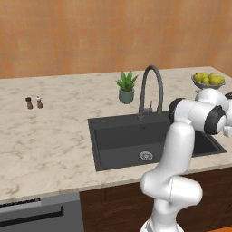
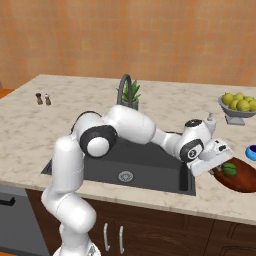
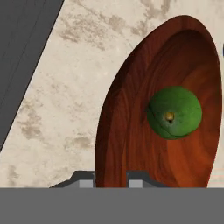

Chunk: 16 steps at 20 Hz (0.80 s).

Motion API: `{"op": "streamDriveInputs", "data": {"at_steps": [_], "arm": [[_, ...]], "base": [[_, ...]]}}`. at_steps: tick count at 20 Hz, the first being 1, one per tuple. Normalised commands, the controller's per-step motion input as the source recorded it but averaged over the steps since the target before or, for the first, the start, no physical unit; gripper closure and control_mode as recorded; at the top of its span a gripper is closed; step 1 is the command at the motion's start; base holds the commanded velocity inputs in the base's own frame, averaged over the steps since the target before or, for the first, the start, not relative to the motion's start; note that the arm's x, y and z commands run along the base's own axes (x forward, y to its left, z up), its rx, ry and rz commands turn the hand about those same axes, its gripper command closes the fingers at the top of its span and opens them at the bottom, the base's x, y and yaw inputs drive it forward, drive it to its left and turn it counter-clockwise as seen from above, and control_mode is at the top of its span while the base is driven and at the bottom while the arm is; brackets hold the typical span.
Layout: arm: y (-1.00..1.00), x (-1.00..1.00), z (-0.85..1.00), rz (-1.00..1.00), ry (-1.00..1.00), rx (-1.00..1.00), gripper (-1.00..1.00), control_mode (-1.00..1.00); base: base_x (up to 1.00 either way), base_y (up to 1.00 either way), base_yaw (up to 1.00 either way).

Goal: Pick the avocado from the sink and place it in the bowl. Then pick the bowl and place it in the microwave. Then close the microwave door and press the start button.

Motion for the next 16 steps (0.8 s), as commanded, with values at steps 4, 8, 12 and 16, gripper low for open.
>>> {"op": "streamDriveInputs", "data": {"at_steps": [4, 8, 12, 16], "arm": [[0.0, -0.28, 0.97, 0.33, -0.02, -0.02, 1.0, -1.0], [0.0, -0.22, 1.0, 0.41, -0.06, 0.0, 1.0, -1.0], [0.1, -0.31, 1.0, 0.38, -0.02, 0.0, 1.0, -1.0], [0.45, -0.72, 0.7, 0.23, -0.11, 0.0, 1.0, -1.0]], "base": [[0.0, 0.0, 0.0], [0.0, 0.0, 0.0], [0.0, 0.0, 0.0], [0.0, 0.0, 0.0]]}}
